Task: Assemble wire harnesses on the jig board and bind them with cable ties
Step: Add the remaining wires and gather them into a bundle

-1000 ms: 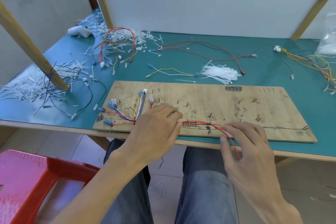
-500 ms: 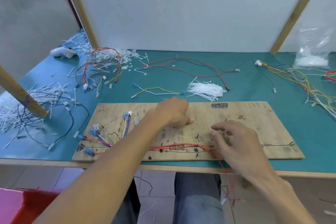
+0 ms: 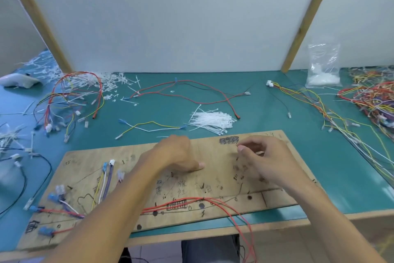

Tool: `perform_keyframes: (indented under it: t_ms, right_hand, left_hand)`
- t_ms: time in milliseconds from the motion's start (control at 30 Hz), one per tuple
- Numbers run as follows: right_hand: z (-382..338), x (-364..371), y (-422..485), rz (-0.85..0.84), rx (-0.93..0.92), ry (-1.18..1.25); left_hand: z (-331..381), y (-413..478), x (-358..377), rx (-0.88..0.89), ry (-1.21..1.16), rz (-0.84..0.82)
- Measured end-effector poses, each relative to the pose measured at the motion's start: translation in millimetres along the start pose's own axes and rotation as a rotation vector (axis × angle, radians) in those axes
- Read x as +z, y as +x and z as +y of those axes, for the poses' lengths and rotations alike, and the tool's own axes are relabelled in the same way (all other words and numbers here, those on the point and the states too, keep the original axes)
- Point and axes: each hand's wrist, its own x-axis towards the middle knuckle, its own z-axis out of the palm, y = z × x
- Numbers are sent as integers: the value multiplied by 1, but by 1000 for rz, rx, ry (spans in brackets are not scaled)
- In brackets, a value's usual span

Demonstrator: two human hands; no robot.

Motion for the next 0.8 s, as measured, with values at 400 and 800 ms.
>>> perform_keyframes:
  t_ms: [400, 800]
  right_hand:
    - [59, -89, 182, 452, 68, -205]
    - [101, -105, 294, 179, 157, -617]
  left_hand:
    - [5, 17, 6, -87, 37, 17]
    - [-1, 15, 8, -68, 24, 42]
